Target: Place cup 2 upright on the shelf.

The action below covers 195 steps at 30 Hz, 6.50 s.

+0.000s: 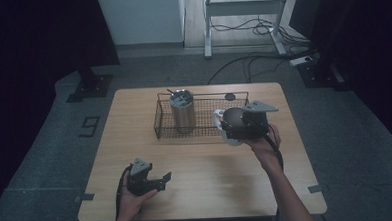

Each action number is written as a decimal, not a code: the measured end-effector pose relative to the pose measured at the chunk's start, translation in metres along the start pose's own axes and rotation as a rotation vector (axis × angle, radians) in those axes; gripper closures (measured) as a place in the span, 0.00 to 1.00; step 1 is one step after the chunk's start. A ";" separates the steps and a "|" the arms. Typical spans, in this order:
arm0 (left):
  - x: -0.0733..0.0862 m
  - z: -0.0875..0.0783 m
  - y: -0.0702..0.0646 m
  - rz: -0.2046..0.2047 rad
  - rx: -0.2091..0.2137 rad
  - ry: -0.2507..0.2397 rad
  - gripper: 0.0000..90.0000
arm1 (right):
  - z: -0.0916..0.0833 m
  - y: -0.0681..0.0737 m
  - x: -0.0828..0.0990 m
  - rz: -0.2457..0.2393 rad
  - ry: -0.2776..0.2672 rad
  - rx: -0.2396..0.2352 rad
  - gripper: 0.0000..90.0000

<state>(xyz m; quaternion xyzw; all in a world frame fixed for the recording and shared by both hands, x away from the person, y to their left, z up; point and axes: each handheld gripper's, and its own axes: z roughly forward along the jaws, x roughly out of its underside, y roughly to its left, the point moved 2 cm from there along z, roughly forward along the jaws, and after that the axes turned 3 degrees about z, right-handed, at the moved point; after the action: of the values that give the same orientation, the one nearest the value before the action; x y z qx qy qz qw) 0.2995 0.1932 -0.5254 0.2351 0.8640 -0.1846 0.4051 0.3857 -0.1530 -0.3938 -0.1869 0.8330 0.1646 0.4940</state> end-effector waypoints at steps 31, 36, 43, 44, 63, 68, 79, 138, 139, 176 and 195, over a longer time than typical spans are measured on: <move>0.001 0.001 -0.001 0.006 0.003 0.008 0.15 | 0.024 -0.007 -0.022 0.007 0.004 0.024 0.06; 0.001 0.001 -0.001 0.008 0.003 0.005 0.15 | 0.027 -0.008 -0.026 0.009 0.002 0.026 0.06; 0.001 0.001 -0.001 0.005 0.002 0.003 0.16 | 0.032 -0.010 -0.031 0.014 -0.003 0.028 0.06; 0.001 0.001 -0.001 0.005 0.002 0.003 0.16 | 0.033 -0.011 -0.031 0.012 -0.002 0.031 0.06; 0.001 0.001 -0.002 0.007 0.005 0.002 0.16 | 0.048 -0.024 -0.038 0.032 0.007 0.060 0.06; 0.001 0.000 -0.001 0.007 0.005 -0.001 0.16 | 0.052 -0.026 -0.039 0.037 0.006 0.062 0.06; 0.001 0.001 -0.002 0.012 0.006 0.005 0.16 | 0.062 -0.032 -0.039 0.044 0.022 0.075 0.06; 0.000 -0.002 0.000 -0.003 0.030 -0.005 0.16 | 0.115 -0.052 -0.024 0.067 0.064 0.102 0.06; 0.000 -0.003 0.000 -0.004 0.031 -0.008 0.16 | 0.116 -0.052 -0.023 0.068 0.065 0.103 0.06; 0.000 0.000 -0.005 0.011 0.045 0.002 0.16 | 0.142 -0.056 0.008 0.051 0.158 0.124 0.06; 0.001 0.001 -0.006 0.011 0.046 0.003 0.16 | 0.153 -0.058 0.019 0.059 0.214 0.147 0.06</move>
<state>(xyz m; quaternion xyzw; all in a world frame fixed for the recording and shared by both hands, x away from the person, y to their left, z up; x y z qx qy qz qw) 0.2964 0.1883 -0.5256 0.2496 0.8588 -0.2019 0.3993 0.5212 -0.1361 -0.4854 -0.1421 0.8959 0.0970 0.4096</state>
